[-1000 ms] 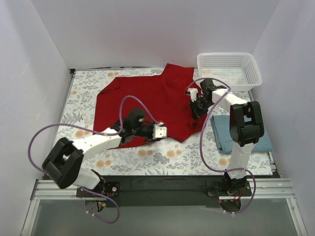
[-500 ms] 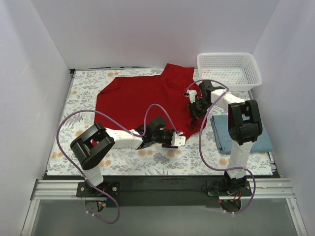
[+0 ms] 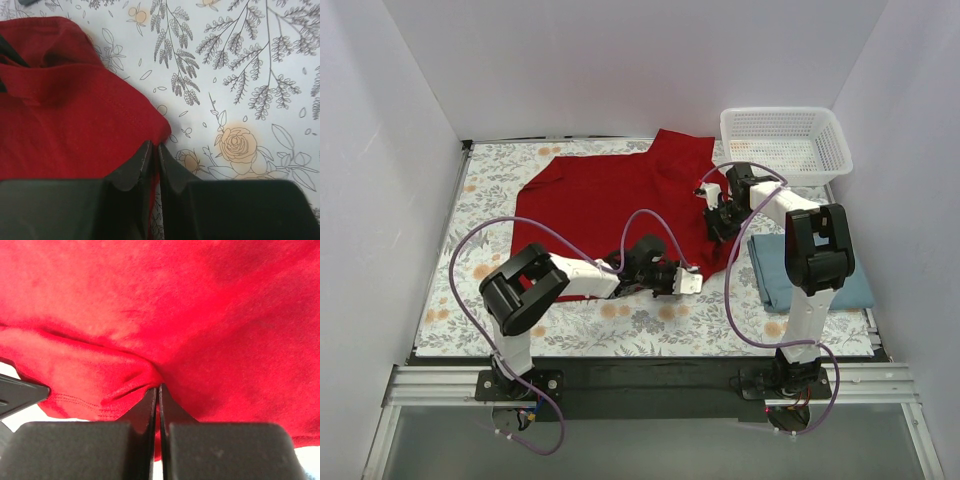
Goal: Fold and stack the t-shirts
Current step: Flatten the tshirt out
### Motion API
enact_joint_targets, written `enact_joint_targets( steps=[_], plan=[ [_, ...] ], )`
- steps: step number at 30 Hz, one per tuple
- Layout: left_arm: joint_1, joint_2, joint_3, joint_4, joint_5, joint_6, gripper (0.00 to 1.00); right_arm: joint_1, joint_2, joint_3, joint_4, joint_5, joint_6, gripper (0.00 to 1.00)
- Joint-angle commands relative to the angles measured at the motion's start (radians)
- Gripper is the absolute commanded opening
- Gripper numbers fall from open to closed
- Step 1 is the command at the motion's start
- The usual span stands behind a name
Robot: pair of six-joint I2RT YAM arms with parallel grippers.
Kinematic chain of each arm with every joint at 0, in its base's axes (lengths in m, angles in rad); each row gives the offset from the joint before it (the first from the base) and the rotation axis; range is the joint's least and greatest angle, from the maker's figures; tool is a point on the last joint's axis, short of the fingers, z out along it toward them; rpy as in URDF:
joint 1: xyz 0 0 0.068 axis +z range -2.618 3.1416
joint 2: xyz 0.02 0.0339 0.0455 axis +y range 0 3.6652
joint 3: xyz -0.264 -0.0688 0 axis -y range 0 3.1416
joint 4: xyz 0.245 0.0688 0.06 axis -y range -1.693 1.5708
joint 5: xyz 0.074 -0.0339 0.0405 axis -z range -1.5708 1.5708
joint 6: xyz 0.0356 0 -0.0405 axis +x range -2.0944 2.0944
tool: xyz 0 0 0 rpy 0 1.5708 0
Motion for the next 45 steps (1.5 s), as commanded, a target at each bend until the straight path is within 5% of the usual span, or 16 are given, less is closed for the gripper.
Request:
enact_joint_targets(
  steps=[1, 13, 16, 19, 20, 24, 28, 30, 33, 37, 45],
  plan=[
    [0.009, -0.104, 0.010, -0.048, 0.060, -0.016, 0.08, -0.004, -0.099, -0.021, -0.048, -0.058, -0.035, 0.01],
    [0.018, -0.279, -0.019, -0.414, 0.390, -0.031, 0.08, 0.024, -0.423, -0.275, -0.270, -0.032, -0.308, 0.01],
    [0.015, -0.291, -0.028, -0.490, 0.455, -0.030, 0.16, 0.033, -0.484, -0.344, -0.375, -0.029, -0.387, 0.15],
    [0.008, -0.340, -0.033, -0.558, 0.482, -0.039, 0.35, 0.033, -0.578, -0.419, -0.419, 0.018, -0.468, 0.43],
    [0.008, -0.374, -0.028, -0.576, 0.483, -0.073, 0.36, 0.033, -0.599, -0.427, -0.441, 0.038, -0.492, 0.56],
    [0.053, -0.469, 0.000, -0.752, 0.419, -0.155, 0.37, 0.033, -0.650, -0.369, -0.470, 0.035, -0.543, 0.72],
    [0.341, -0.506, 0.024, -0.829, 0.373, -0.261, 0.36, 0.034, -0.549, -0.266, -0.418, 0.009, -0.443, 0.71],
    [0.522, -0.486, 0.065, -0.878, 0.271, -0.265, 0.34, 0.041, -0.491, -0.203, -0.372, 0.027, -0.342, 0.61],
    [0.733, -0.402, 0.124, -0.908, 0.148, -0.266, 0.34, 0.059, -0.391, -0.119, -0.295, 0.063, -0.242, 0.50],
    [0.990, -0.217, 0.190, -0.955, 0.072, -0.233, 0.32, 0.070, -0.275, -0.042, -0.265, 0.095, -0.184, 0.47],
    [1.155, -0.153, 0.098, -0.903, -0.066, -0.193, 0.31, 0.154, -0.168, -0.152, -0.190, 0.228, -0.188, 0.44]
  ],
)
